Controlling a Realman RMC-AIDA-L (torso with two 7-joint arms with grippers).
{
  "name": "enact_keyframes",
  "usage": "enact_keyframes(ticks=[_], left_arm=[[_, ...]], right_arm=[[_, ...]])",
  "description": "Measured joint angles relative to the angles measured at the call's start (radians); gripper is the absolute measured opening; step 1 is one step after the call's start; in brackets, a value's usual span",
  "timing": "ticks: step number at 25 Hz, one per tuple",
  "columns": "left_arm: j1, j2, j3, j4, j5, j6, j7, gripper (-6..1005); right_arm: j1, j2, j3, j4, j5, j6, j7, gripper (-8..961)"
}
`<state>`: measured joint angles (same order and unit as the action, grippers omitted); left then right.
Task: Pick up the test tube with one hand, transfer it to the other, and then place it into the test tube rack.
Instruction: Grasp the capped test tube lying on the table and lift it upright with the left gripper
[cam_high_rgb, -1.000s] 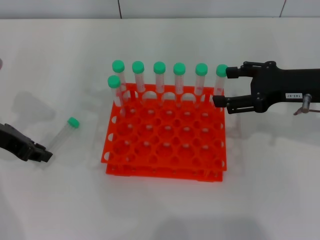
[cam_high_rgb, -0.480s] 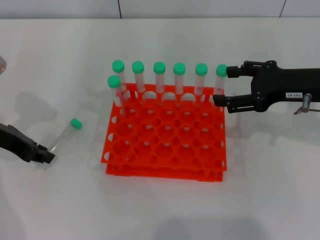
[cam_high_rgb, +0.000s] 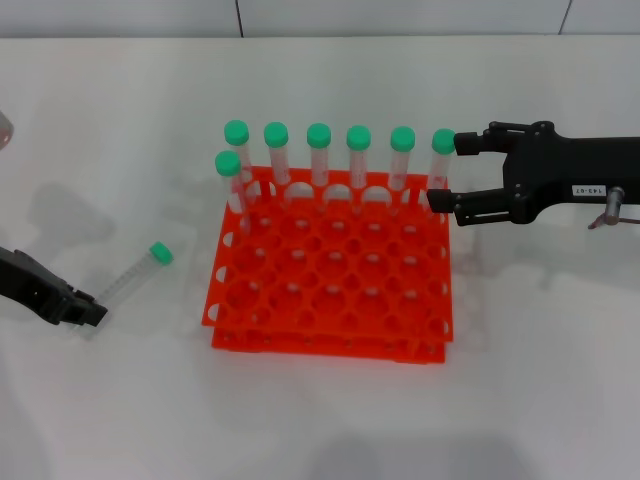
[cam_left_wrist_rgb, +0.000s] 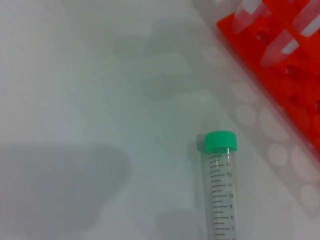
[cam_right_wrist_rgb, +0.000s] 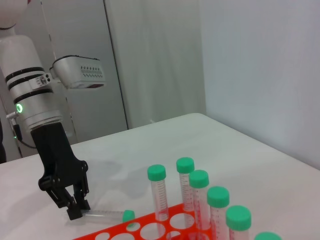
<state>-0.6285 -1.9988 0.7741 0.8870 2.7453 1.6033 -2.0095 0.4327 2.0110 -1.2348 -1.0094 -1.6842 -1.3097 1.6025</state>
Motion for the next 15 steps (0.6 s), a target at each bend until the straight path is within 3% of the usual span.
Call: enact_keyframes(ticks=[8,15], left_arm=[[0.012,0.009,-0.021,0.034,-0.073,-0.001,0.013,191],[0.038,0.014,-0.159,0.084,-0.261,-0.014,0.119,191]], right_arm=[[-0.002,0.0,0.0,0.003,0.011,0.001,-0.008,870],[-0.003,0.001,0.012,0.007,0.022,0.001,-0.011,870]])
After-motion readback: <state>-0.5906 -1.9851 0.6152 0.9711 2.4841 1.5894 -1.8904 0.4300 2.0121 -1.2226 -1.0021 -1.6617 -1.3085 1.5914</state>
